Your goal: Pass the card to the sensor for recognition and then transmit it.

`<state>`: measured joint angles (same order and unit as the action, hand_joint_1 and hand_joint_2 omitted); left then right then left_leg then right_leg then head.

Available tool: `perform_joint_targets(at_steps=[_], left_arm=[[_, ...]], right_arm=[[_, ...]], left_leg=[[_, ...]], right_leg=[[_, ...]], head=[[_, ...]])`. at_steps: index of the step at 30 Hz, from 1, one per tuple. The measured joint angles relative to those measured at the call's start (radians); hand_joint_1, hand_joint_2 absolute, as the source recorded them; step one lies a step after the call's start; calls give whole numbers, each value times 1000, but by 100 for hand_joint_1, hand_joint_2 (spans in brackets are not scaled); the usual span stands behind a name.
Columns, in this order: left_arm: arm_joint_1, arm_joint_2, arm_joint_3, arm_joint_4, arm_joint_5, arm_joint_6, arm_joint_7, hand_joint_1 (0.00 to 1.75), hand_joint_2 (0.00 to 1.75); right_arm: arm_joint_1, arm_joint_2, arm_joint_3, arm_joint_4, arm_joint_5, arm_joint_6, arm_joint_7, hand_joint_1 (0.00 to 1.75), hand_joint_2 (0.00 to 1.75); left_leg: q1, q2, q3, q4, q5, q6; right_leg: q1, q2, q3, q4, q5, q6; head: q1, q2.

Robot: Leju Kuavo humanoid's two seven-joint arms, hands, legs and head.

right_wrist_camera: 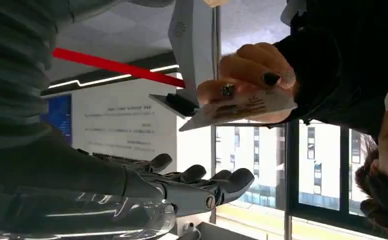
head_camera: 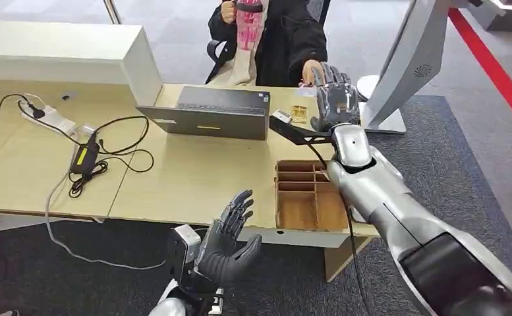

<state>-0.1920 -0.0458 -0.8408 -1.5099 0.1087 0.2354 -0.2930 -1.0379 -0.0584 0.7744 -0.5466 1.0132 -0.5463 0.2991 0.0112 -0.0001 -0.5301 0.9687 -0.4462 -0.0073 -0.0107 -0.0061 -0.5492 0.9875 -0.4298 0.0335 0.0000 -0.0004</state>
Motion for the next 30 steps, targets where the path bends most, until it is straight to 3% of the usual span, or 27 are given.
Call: perform_joint_targets(at_steps=[6, 7, 8, 9, 30], left_arm=[[0, 0, 0, 0, 0, 9, 3, 0, 175], [0, 0, 0, 0, 0, 9, 3, 0, 175], [0, 0, 0, 0, 0, 9, 3, 0, 175], [0, 0, 0, 0, 0, 10, 3, 0, 175], [0, 0, -9, 0, -11, 9, 0, 0, 175]], right_arm=[[-2, 1, 1, 21, -4, -12, -9, 0, 175], [-3, 2, 1, 24, -5, -13, -9, 9, 175], [-3, 2, 1, 27, -5, -13, -9, 162, 175], [-3, 2, 1, 29, -6, -13, -10, 175, 175], [-19, 16, 1, 61, -53, -92, -42, 175, 175]], left_leg=[[0, 0, 0, 0, 0, 0], [0, 0, 0, 0, 0, 0], [0, 0, 0, 0, 0, 0], [0, 0, 0, 0, 0, 0], [0, 0, 0, 0, 0, 0]], right_leg=[[0, 0, 0, 0, 0, 0], [0, 0, 0, 0, 0, 0], [0, 0, 0, 0, 0, 0], [0, 0, 0, 0, 0, 0], [0, 0, 0, 0, 0, 0]], head=[[0, 0], [0, 0], [0, 0], [0, 0], [0, 0]])
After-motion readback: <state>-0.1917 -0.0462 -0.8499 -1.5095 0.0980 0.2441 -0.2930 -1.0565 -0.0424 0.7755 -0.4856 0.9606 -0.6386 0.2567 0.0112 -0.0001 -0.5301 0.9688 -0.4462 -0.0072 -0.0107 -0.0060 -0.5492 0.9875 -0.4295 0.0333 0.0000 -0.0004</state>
